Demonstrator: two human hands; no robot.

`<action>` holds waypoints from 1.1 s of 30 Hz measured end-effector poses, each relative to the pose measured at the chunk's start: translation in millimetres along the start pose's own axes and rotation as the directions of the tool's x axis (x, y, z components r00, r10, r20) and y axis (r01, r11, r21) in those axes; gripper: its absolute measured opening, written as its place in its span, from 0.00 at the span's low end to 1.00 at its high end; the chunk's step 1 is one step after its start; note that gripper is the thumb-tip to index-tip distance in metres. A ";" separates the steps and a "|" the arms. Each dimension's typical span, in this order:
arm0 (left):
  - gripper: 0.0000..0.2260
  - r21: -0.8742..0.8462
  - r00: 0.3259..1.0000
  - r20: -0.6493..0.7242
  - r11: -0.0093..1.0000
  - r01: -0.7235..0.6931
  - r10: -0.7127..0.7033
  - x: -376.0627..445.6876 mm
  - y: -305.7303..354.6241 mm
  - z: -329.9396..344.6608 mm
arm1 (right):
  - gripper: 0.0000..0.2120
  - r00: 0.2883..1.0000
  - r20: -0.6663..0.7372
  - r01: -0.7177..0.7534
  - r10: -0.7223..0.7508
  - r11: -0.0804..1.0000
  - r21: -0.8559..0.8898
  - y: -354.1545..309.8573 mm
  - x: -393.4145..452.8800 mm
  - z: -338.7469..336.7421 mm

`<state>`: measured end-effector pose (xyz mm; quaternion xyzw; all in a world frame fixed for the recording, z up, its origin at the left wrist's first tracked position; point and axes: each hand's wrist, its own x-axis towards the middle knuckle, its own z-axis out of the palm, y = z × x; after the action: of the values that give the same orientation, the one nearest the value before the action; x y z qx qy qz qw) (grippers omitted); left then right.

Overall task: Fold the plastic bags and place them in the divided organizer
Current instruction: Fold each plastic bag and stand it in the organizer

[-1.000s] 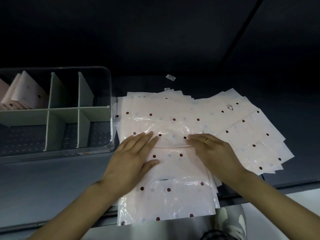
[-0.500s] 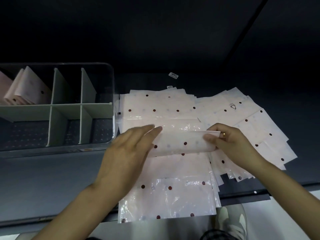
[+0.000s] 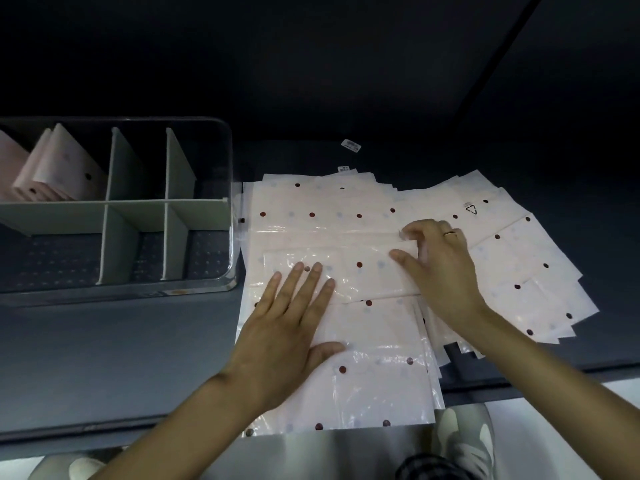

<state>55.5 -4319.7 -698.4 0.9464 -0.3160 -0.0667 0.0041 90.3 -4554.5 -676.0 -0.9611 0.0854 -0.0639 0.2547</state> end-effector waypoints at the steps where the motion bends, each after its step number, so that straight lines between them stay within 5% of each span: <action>1: 0.35 0.005 1.000 0.006 1.000 0.007 -0.007 0.2 0.4 0.8 | 0.15 0.995 -0.059 0.076 -0.078 0.997 -0.031 -4.1 -5.6 2.2; 3: 0.35 0.009 1.000 0.004 1.000 0.022 -0.022 0.7 1.7 2.2 | 0.18 0.962 -0.050 0.268 -0.269 0.963 -0.025 -18.3 -18.8 7.0; 5: 0.34 -0.001 0.999 0.000 0.999 0.036 -0.036 1.6 2.7 2.4 | 0.22 0.877 0.129 0.476 -0.462 0.872 -0.117 -32.2 -32.2 17.9; 8: 0.33 -0.019 0.999 -0.010 0.999 0.049 -0.049 1.9 2.2 1.0 | 0.31 0.746 0.431 0.630 -0.508 0.748 -0.210 -41.1 -43.0 33.3; 11: 0.33 -0.021 0.999 0.003 0.999 0.042 -0.042 0.2 0.8 0.7 | 0.38 0.741 0.536 0.603 -0.405 0.753 -0.264 -26.0 -40.5 32.5; 17: 0.36 -0.010 0.999 0.020 0.999 0.039 -0.039 -1.5 -2.2 7.6 | 0.39 0.816 0.527 0.454 -0.240 0.829 -0.326 2.7 -31.6 7.4; 19: 0.37 -0.022 0.999 0.014 0.999 0.036 -0.035 -2.2 -3.0 8.2 | 0.38 0.866 0.439 0.392 -0.240 0.871 -0.297 -0.9 -27.6 1.2; 22: 0.36 -0.009 1.000 0.024 1.000 0.020 -0.020 -1.4 -5.1 0.9 | 0.21 0.941 0.219 0.303 -0.259 0.933 -0.196 -10.0 -10.1 -6.2; 29: 0.34 -0.058 1.000 -0.010 0.998 0.007 -0.007 4.3 -10.5 -7.1 | 0.11 0.811 0.578 0.157 -0.089 0.985 -0.069 -12.0 21.9 -17.2; 33: 0.28 -0.053 0.995 -0.095 0.998 0.022 -0.027 7.8 -7.2 -12.9 | 0.06 0.799 0.591 0.173 -0.112 0.984 -0.047 -16.2 9.0 -21.3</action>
<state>67.6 -4319.0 -686.9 0.9519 -0.3019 -0.0296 0.0432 97.8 -4552.6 -648.8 -0.9490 -0.0668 0.2207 0.2152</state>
